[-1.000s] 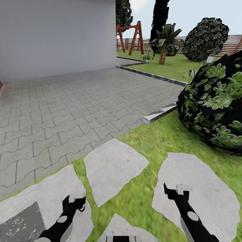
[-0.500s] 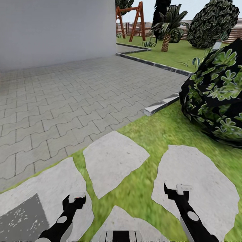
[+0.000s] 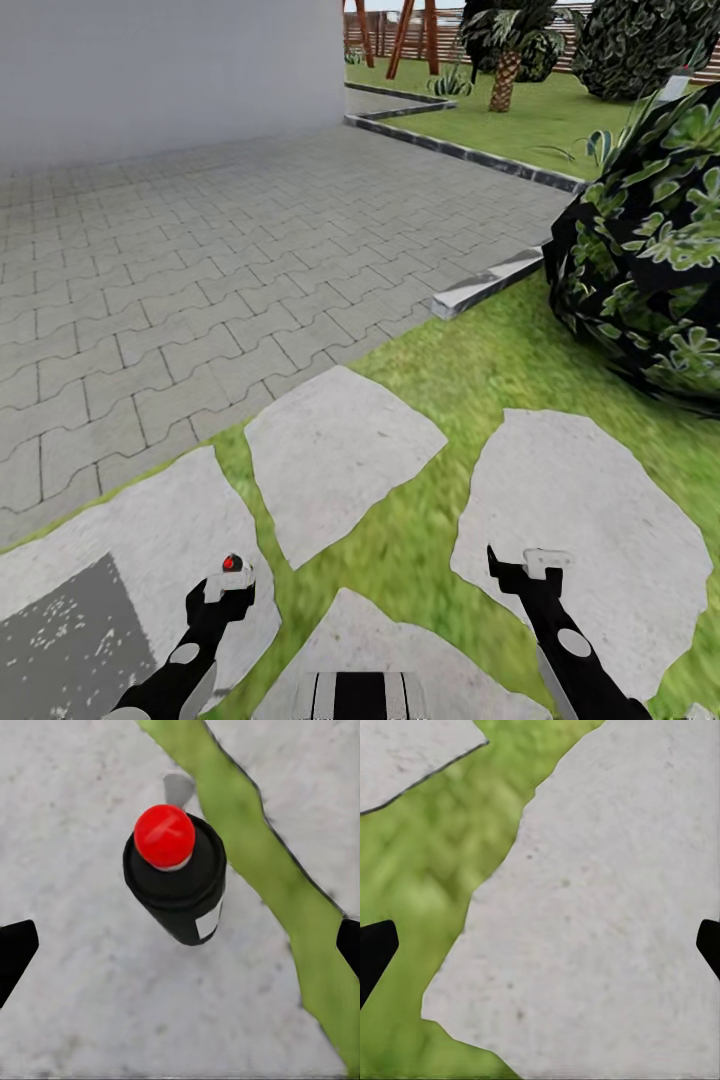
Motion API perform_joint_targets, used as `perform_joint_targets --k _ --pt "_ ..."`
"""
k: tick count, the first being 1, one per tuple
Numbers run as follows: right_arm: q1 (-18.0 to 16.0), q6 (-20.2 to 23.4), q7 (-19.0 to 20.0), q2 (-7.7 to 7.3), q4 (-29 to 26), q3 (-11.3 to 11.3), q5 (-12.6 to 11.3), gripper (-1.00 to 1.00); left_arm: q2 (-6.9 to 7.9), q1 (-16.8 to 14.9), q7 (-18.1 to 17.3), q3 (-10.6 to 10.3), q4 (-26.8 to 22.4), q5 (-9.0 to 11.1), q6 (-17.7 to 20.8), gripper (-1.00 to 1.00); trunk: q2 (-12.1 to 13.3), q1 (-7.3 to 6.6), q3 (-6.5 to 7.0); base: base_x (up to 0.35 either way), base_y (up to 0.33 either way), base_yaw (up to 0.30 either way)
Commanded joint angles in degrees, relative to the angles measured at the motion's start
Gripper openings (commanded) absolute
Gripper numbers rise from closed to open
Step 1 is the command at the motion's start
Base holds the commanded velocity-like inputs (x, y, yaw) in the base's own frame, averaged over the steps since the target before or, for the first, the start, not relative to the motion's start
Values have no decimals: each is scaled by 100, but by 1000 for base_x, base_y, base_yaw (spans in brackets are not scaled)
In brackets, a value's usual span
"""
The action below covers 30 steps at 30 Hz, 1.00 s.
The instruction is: In the garden, pick up the pesticide atomizer on the floor and spray pesticide onto both trees until each tree trunk is fully covered.
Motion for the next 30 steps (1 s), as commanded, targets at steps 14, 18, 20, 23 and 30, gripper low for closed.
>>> perform_joint_targets --k 14,18,20,23,30 --pt "-2 -16 -21 -1 10 14 -1 100 5 -3 5 25 10 -24 -17 100 -11 17 -287 0 0 0" --pt "0 -16 -26 -1 21 20 5 100 6 -3 5 29 15 -26 -17 100 -11 17 -302 4 0 0" --pt "0 -19 -26 3 36 27 12 100 6 -3 5 30 18 -26 -17 100 -11 17 -304 130 17 0" --pt "-2 -21 -27 7 36 31 15 100 6 -3 5 32 16 -27 -16 100 -11 17 -305 214 42 0" --pt "-1 -25 -27 7 28 26 16 100 7 -3 5 33 15 -27 -16 100 -11 17 -305 44 7 0"
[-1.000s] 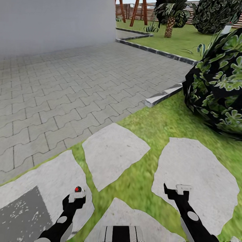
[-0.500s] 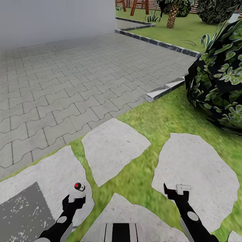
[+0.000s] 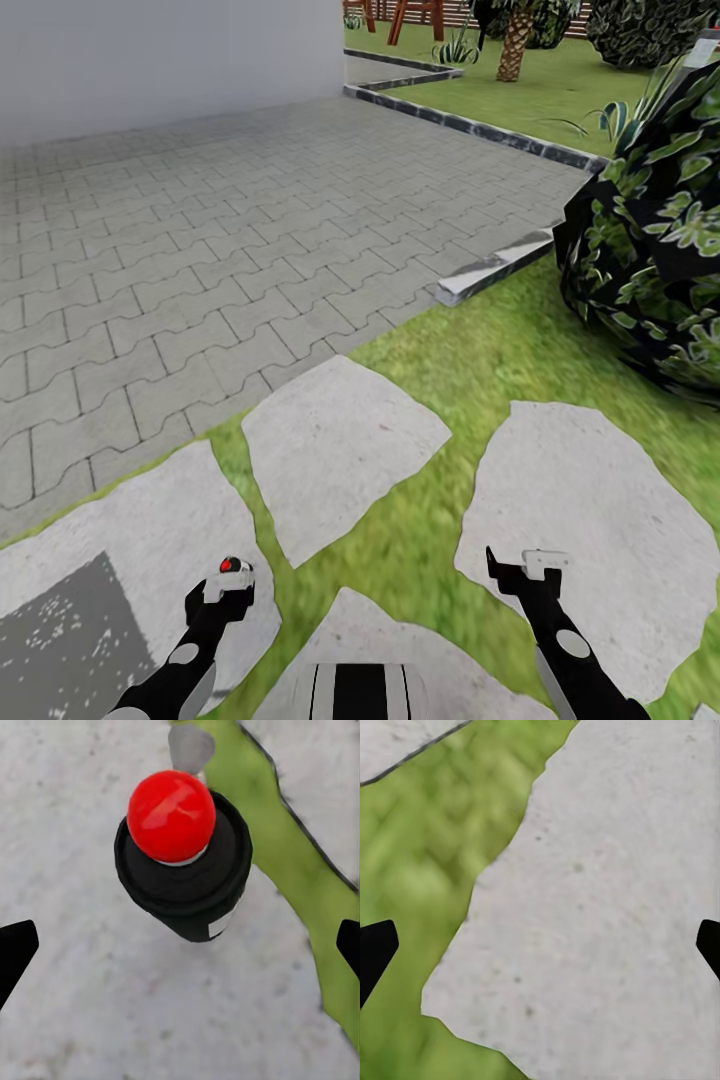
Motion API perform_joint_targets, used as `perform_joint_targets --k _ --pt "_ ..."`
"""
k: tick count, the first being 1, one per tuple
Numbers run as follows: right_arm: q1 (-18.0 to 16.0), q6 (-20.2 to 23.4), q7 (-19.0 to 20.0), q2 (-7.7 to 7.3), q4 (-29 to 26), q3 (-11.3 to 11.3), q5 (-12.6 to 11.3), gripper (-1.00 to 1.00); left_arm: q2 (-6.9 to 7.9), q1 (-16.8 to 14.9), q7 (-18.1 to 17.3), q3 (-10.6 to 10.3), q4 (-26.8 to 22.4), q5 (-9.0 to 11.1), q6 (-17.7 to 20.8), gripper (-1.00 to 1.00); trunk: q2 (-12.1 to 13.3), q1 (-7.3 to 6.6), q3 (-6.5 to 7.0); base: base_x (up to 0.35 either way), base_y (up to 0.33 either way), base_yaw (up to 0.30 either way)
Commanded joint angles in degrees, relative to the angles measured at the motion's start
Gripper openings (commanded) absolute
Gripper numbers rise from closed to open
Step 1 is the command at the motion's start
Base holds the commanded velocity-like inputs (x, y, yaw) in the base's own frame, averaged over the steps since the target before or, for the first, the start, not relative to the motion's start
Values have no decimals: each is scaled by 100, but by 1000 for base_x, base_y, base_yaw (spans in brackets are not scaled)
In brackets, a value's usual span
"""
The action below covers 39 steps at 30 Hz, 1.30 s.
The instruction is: In the garden, pick up the pesticide atomizer on the floor and spray pesticide onto both trees until each tree trunk is fully covered.
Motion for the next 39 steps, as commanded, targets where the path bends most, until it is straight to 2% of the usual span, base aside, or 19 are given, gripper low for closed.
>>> perform_joint_targets --k 1,7,22,23,33,39 --pt "-2 -16 -18 -1 3 5 0 100 -2 -3 5 21 5 -22 -20 100 -1 0 -3 88 1 0" --pt "-1 -16 -18 -1 2 7 0 100 -2 -3 5 19 5 -22 -20 100 -1 0 -3 151 0 0" --pt "-1 -16 -18 -1 13 8 0 100 -4 5 8 19 -9 -14 -37 100 -1 0 -3 4 0 0" --pt "-2 -16 -18 -1 15 7 0 100 -3 5 10 19 -12 -14 -39 -100 -1 0 -3 0 0 0" --pt "-2 -16 -18 -1 20 7 0 100 -2 3 27 27 -41 -8 -51 -100 -1 0 -3 0 0 0" --pt "0 -16 -18 -1 20 6 0 100 -2 6 55 27 -37 -10 -310 -100 -1 0 -3 0 0 0"
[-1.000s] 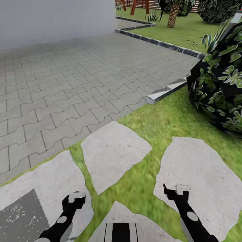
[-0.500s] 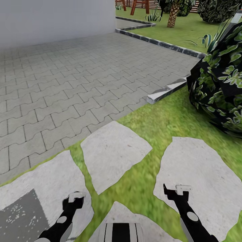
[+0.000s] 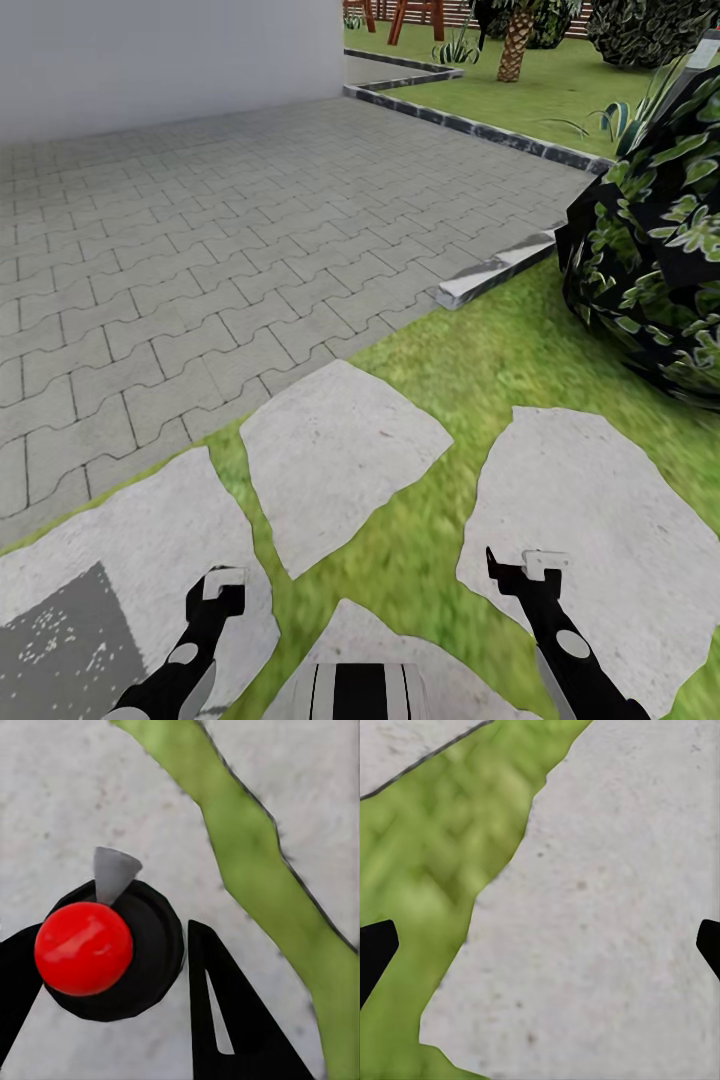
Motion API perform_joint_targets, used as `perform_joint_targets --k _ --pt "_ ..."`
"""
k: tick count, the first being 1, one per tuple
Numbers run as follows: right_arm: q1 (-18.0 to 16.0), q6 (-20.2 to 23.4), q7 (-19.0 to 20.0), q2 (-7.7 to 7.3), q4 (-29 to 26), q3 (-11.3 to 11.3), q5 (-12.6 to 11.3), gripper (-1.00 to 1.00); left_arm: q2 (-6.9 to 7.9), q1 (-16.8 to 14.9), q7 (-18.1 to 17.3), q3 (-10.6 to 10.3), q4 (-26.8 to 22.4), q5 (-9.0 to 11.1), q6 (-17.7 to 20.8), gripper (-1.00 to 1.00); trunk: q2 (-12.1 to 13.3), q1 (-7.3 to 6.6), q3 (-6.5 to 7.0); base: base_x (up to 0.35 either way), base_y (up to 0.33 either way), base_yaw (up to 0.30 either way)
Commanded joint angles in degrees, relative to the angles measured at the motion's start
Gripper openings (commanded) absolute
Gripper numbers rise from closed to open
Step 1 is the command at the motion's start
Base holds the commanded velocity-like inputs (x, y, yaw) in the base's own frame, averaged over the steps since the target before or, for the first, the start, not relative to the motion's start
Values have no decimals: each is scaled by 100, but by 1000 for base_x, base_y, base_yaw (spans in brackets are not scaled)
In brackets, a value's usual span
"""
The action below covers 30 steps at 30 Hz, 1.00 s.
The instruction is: In the garden, pick up the pesticide atomizer on the floor and spray pesticide onto both trees until each tree trunk is fully covered.
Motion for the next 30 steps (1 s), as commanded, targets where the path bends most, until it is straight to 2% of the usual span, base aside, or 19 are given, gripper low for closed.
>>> perform_joint_targets --k 1,6,10,30 --pt "-3 -16 -18 -1 3 5 0 100 -2 -3 9 21 8 -26 -29 -100 -1 -1 -3 0 0 0" --pt "-5 -16 -18 -1 3 5 0 100 -4 -8 10 21 12 -26 -43 -100 -1 -1 -3 0 0 0" --pt "-4 -16 -18 -1 8 6 0 100 -10 -11 4 21 5 -20 -38 -100 4 -11 86 0 0 0" --pt "3 -63 -2 -9 62 14 16 100 5 -11 -6 29 48 -19 8 -100 31 -63 691 0 0 0"
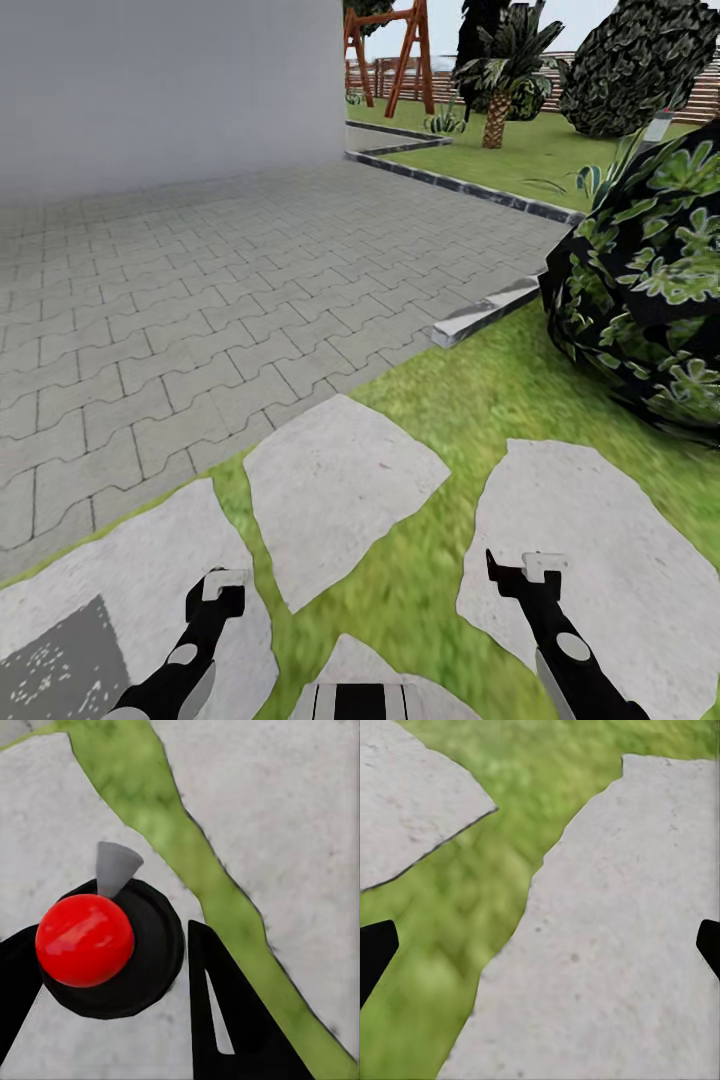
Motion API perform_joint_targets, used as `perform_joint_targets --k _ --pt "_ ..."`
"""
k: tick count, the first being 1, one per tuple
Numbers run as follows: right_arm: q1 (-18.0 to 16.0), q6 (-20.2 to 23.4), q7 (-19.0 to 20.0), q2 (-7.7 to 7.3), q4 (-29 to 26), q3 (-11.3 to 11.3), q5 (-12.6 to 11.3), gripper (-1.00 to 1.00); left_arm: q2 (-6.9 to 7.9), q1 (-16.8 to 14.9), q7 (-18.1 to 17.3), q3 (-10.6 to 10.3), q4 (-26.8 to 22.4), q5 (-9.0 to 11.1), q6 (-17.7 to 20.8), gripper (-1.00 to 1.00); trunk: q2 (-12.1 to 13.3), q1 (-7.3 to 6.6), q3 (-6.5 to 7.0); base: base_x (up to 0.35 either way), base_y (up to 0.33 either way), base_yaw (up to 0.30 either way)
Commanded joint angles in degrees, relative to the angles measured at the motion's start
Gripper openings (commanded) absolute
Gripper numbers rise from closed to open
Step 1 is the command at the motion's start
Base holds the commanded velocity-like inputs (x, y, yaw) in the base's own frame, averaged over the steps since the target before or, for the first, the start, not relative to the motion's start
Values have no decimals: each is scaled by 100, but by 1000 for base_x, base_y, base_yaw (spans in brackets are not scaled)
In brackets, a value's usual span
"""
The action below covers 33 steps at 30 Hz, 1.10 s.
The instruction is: In the garden, pick up the pesticide atomizer on the floor and spray pesticide onto both trees until each tree trunk is fully covered.
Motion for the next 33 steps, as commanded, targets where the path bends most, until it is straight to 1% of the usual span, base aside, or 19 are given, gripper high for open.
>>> perform_joint_targets --k 1,4,7,9,10,13,14,16,17,18,19,20,23,27,29,30,33 --pt "-2 -19 -18 -1 17 5 2 100 -2 -3 5 22 11 -20 -18 -100 0 -3 29 0 0 0" --pt "-2 -112 -18 -2 99 9 8 100 4 6 -2 22 26 -20 -14 -100 4 -11 122 0 0 0" --pt "-2 -400 -17 -3 295 11 11 100 31 25 -15 24 30 -19 -10 -100 8 -19 215 0 0 0" --pt "-2 -890 -16 -7 795 11 17 100 76 82 -2 23 37 -20 -10 -100 11 -24 278 0 0 0" --pt "-2 -1102 -17 -12 1130 11 19 100 131 180 -8 26 34 -16 -9 -100 12 -26 309 0 0 0" --pt "-2 -1439 -17 -15 1713 11 14 100 213 355 -14 33 32 -8 -10 -100 16 -34 402 0 0 0" --pt "-2 -1713 -17 -21 2029 11 15 100 238 452 -11 41 32 -1 -18 -100 18 -37 433 0 0 0" --pt "12 -2175 -17 -26 2472 11 17 100 253 586 10 48 33 0 -20 -100 20 -42 495 0 0 0" --pt "18 -2288 -17 -28 2589 11 16 100 255 625 14 52 35 1 -20 -100 22 -45 527 0 0 0" --pt "27 -2494 -17 -30 2825 11 15 100 258 710 20 59 37 8 -22 -100 23 -47 558 0 0 0" --pt "36 -2817 -17 -20 3214 16 13 100 259 879 31 68 34 25 -53 -100 24 -50 589 0 0 0" --pt "38 -2933 -17 -12 3344 20 13 100 258 948 34 71 33 28 -64 -100 26 -52 620 0 0 0" --pt "41 -3086 -17 9 3518 31 13 100 261 1045 39 90 36 31 -81 -100 30 -60 704 0 0 0" --pt "42 -3175 -38 55 3600 22 -2 100 264 1095 48 110 40 41 -91 -100 35 -70 796 0 0 0" --pt "42 -3176 -32 57 3605 24 5 100 264 1096 45 110 44 41 -91 -100 38 -75 840 0 0 0" --pt "42 -3170 -26 35 3616 24 20 100 263 1096 48 110 88 47 -91 -100 39 -78 863 0 0 0" --pt "42 -3172 -26 25 3612 21 15 100 263 1096 48 110 117 49 -91 -100 160 -144 916 0 0 0"
